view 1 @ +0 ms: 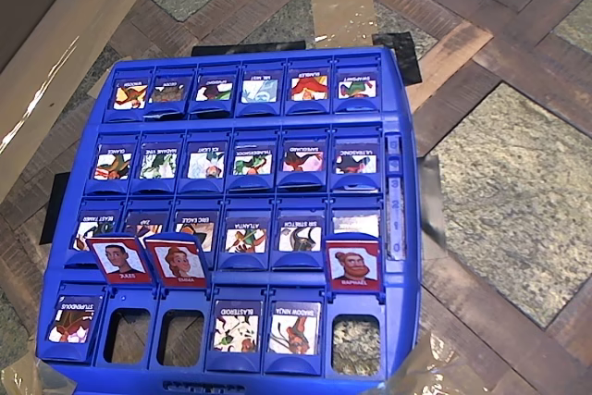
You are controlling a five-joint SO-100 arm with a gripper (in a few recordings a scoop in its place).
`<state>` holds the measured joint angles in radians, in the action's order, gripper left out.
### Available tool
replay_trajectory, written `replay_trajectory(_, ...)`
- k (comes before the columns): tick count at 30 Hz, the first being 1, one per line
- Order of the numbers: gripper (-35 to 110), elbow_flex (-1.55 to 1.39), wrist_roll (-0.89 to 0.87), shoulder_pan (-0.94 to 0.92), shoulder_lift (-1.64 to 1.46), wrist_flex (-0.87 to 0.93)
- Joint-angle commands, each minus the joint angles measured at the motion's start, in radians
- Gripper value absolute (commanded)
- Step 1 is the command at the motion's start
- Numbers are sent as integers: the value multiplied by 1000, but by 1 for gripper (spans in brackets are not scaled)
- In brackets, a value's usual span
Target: Flip A0.
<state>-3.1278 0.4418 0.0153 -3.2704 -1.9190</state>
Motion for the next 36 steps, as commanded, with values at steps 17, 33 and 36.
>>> replay_trajectory(17,0,-2,1457,-11,-2,-6)
replay_trajectory(33,0,0,2436,-11,-3,-6)
replay_trajectory(36,0,0,2448,-12,-3,-6)
